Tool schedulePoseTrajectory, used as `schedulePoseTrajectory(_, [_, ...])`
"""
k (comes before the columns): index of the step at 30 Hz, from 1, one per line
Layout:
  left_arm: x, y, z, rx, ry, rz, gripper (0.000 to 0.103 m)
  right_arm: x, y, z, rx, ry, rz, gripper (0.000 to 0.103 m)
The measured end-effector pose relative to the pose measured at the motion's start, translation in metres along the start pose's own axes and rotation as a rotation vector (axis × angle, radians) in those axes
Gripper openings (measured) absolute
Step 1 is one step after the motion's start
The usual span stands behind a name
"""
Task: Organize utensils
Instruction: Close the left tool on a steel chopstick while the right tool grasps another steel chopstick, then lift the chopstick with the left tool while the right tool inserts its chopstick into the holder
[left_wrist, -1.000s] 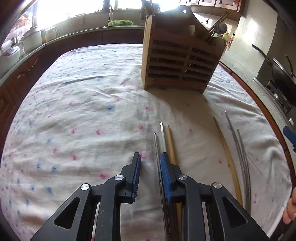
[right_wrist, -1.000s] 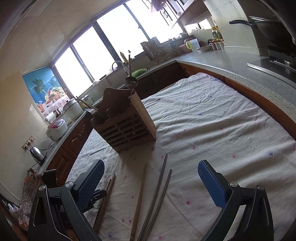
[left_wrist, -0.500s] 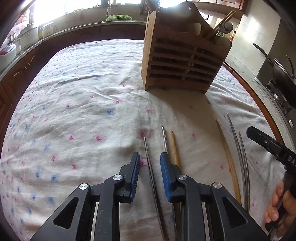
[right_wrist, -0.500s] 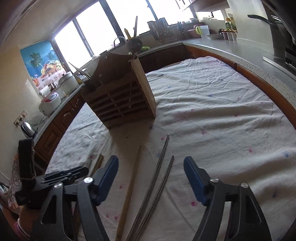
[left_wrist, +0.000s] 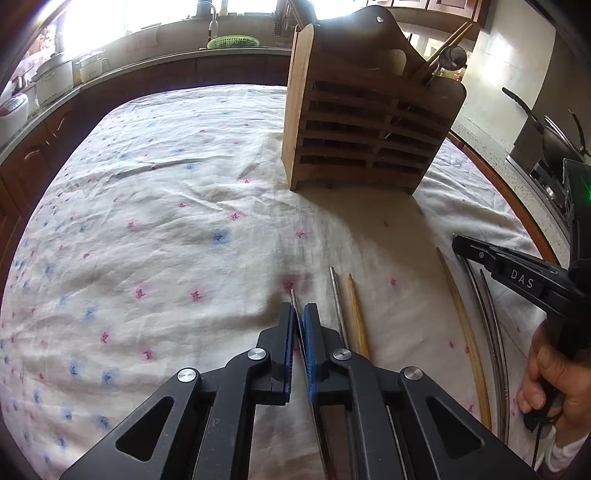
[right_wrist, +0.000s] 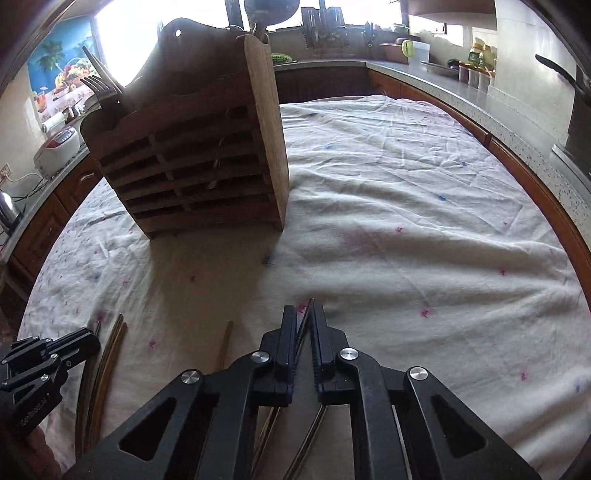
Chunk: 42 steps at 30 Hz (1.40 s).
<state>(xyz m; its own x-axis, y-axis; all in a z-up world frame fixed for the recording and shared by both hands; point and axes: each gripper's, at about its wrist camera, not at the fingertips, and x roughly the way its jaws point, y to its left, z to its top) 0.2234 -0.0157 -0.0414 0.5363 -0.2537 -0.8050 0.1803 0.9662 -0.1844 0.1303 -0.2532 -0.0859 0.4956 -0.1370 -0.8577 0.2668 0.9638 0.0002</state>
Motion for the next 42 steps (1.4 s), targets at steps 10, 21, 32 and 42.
schedulePoseTrajectory(10, [-0.054,0.017,-0.004,-0.073,-0.086,-0.108,0.002,-0.066,0.003,0.001,0.047,-0.101,0.167,0.004])
schedulePoseTrajectory(21, [-0.155,0.021,-0.007,-0.052,-0.270,-0.170,0.002,-0.164,0.011,0.015,0.022,-0.294,0.247,0.004])
schedulePoseTrajectory(32, [-0.206,0.028,-0.008,-0.052,-0.387,-0.163,0.002,-0.208,0.008,0.043,0.004,-0.426,0.246,0.004])
schedulePoseTrajectory(42, [-0.206,0.025,0.009,-0.041,-0.421,-0.165,0.002,-0.207,0.003,0.053,0.017,-0.453,0.249,0.004])
